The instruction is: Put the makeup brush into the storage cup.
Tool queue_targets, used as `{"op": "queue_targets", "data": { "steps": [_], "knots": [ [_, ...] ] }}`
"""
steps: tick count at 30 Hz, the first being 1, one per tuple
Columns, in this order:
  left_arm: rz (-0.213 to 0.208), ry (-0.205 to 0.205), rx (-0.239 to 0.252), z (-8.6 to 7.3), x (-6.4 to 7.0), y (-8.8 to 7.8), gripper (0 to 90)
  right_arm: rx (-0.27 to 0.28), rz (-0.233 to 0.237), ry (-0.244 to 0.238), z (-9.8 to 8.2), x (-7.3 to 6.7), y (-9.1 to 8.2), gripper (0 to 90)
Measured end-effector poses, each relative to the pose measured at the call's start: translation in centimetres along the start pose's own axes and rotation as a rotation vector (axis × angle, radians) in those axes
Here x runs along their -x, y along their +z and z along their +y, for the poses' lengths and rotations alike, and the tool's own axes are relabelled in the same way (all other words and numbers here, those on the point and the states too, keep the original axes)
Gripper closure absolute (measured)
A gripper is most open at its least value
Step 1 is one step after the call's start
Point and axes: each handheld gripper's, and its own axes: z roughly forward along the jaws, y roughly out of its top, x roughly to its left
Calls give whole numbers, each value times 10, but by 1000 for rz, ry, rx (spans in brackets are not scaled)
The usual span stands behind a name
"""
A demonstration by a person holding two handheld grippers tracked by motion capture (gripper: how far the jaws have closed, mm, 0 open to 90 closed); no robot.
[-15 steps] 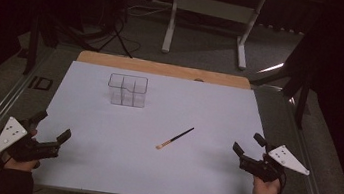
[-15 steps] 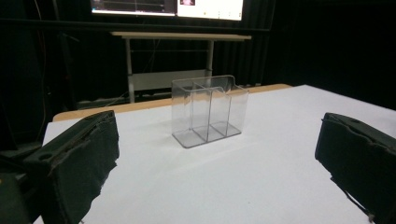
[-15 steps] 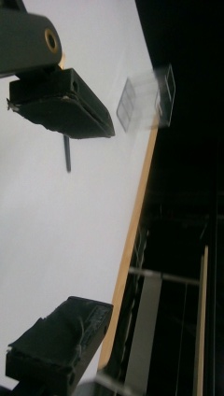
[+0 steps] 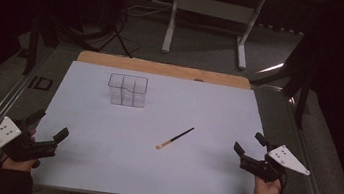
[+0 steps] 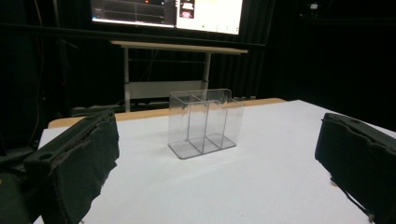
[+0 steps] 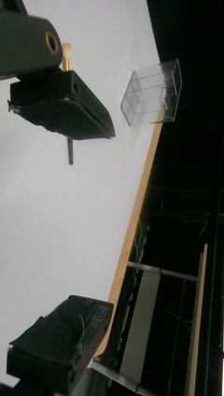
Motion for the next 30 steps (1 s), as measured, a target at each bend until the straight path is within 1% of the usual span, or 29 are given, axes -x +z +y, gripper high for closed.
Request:
{"op": "queue_targets", "data": {
  "steps": [5, 8, 9, 10, 12, 13, 14, 15, 16, 17, 18, 19, 20, 21, 22, 23, 24, 25, 26, 27, 28, 29, 30],
  "knots": [
    [-9, 3, 3, 1, 0, 0, 0, -14, 17, -16, 0, -2, 3, 136],
    [-13, 7, 1, 1, 1, 0, 1, -24, 27, -16, 1, -2, 4, 136],
    [-17, 5, 1, 1, 1, 0, 1, -32, 36, -26, 1, -3, 4, 136],
    [-19, 7, -1, 1, 1, 0, 0, -54, 57, -35, 2, -4, 6, 136],
    [-22, 8, -3, 1, 1, 1, 0, -69, 70, -56, 3, -6, 8, 133],
    [-20, 10, -3, 1, 1, 1, 1, -93, 89, -61, 4, -7, 10, 133],
    [-23, 10, -2, 1, 1, 1, 1, -105, 97, -71, 4, -8, 12, 133],
    [-26, 12, -2, 1, 1, 1, 0, -114, 91, -84, 4, -10, 13, 133],
    [-23, 17, -1, 2, 2, 1, 0, -146, 115, -82, 5, -10, 15, 134],
    [-25, 17, -1, 2, 2, 1, 0, -167, 138, -80, 6, -11, 17, 133],
    [-29, 15, -1, 2, 2, 0, 0, -173, 159, -74, 6, -12, 19, 134],
    [-27, 14, 1, 2, 2, 0, 0, -202, 189, -62, 6, -13, 22, 135],
    [-29, 13, 2, 2, 2, 0, 0, -237, 216, -64, 6, -14, 26, 134],
    [-32, 11, 1, 3, 2, 0, 0, -265, 245, -77, 5, -15, 29, 129],
    [-30, 11, 1, 3, 2, 0, 0, -279, 244, -88, 5, -16, 32, 120],
    [-31, 10, 1, 3, 2, 0, 1, -304, 262, -98, 5, -18, 34, 120],
    [-34, 10, 0, 3, 2, 0, 0, -341, 294, -119, 6, -19, 37, 120],
    [-33, 12, -1, 3, 2, 0, 0, -372, 299, -147, 7, -21, 40, 127],
    [-33, 12, -1, 3, 2, 0, 0, -372, 299, -147, 7, -21, 40, 127],
    [-34, 9, 0, 2, 1, 0, 0, -428, 354, -149, 8, -22, 47, 134],
    [-32, 9, 1, 3, 1, 0, 0, -448, 396, -136, 8, -21, 49, 134],
    [-32, 9, 0, 3, 1, 0, 0, -464, 426, -130, 8, -21, 51, 137],
    [-32, 9, 2, 3, 1, 0, 0, -491, 444, -139, 7, -22, 55, 142]
  ]
}}
